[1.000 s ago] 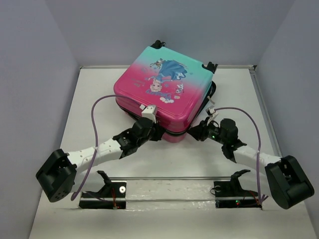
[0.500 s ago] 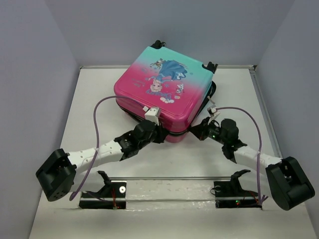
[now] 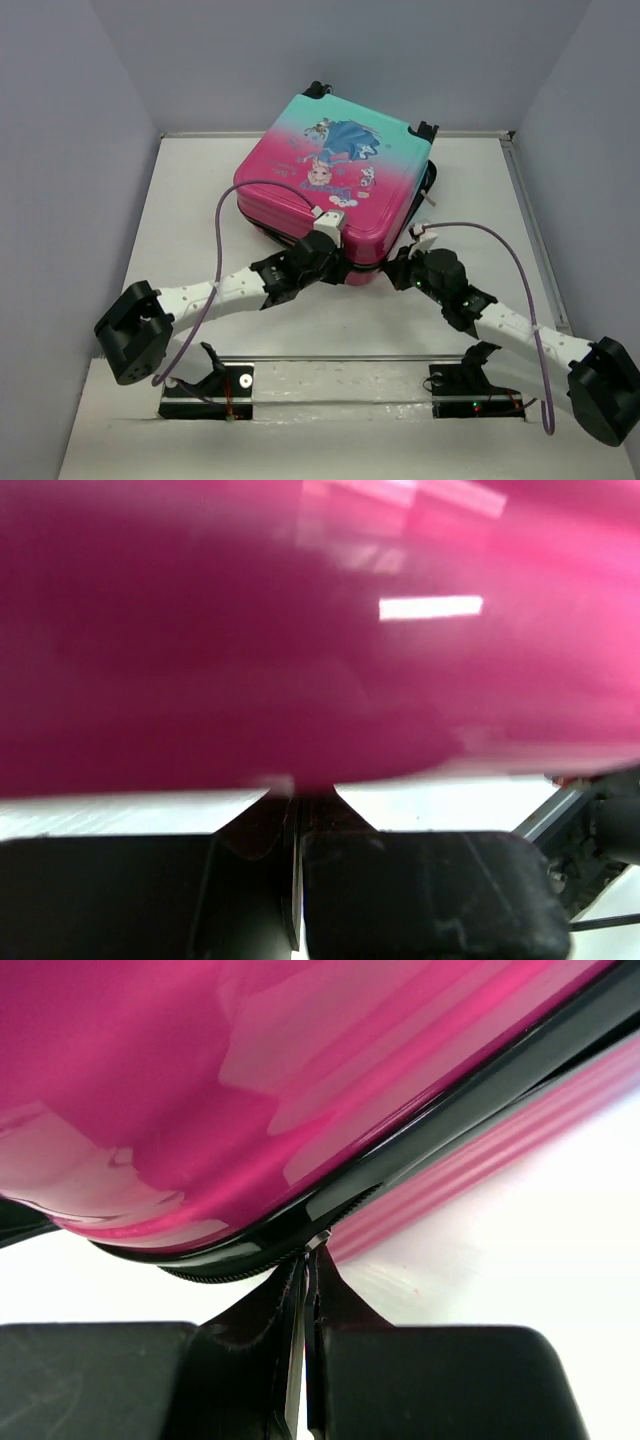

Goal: Pack the luggage

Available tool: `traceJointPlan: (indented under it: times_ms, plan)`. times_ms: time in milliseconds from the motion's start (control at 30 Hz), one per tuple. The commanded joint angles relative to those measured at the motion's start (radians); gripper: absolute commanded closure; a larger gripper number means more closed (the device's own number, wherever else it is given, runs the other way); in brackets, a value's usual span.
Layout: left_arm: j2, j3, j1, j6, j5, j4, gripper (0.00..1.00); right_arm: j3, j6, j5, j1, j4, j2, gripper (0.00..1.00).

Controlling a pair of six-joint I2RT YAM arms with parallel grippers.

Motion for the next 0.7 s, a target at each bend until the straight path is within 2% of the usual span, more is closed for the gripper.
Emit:
traceJointPlan:
  times_ms: [0, 67, 133, 300, 367, 500, 567, 667]
  plan:
    - [0.105, 0.164, 0.017, 0.021, -0.072, 0.272, 0.91, 0.044, 0.115, -0.039, 0.268, -0.130, 0.003, 0.93]
    - [0.141, 0.189, 0.017, 0.026, -0.058, 0.260, 0.91, 0.066, 0.158, 0.024, 0.370, -0.136, 0.032, 0.93]
    - [0.152, 0.220, 0.017, 0.026, -0.073, 0.240, 0.91, 0.093, 0.187, 0.173, 0.431, -0.173, 0.048, 0.93]
    - [0.160, 0.250, 0.031, 0.048, -0.128, 0.205, 0.91, 0.159, 0.227, 0.331, 0.593, -0.263, 0.013, 0.93]
    - [0.146, 0.247, 0.042, 0.049, -0.153, 0.195, 0.91, 0.161, 0.241, 0.347, 0.594, -0.354, -0.017, 0.93]
    - [0.135, 0.237, 0.083, 0.035, -0.129, 0.200, 0.91, 0.152, 0.254, 0.273, 0.594, -0.373, -0.055, 0.93]
    - [0.148, 0.260, 0.083, 0.037, -0.101, 0.203, 0.91, 0.147, 0.264, 0.249, 0.603, -0.281, 0.008, 0.93]
    - [0.111, 0.249, 0.080, 0.031, -0.072, 0.211, 0.88, 0.172, 0.274, 0.357, 0.603, -0.213, 0.153, 0.93]
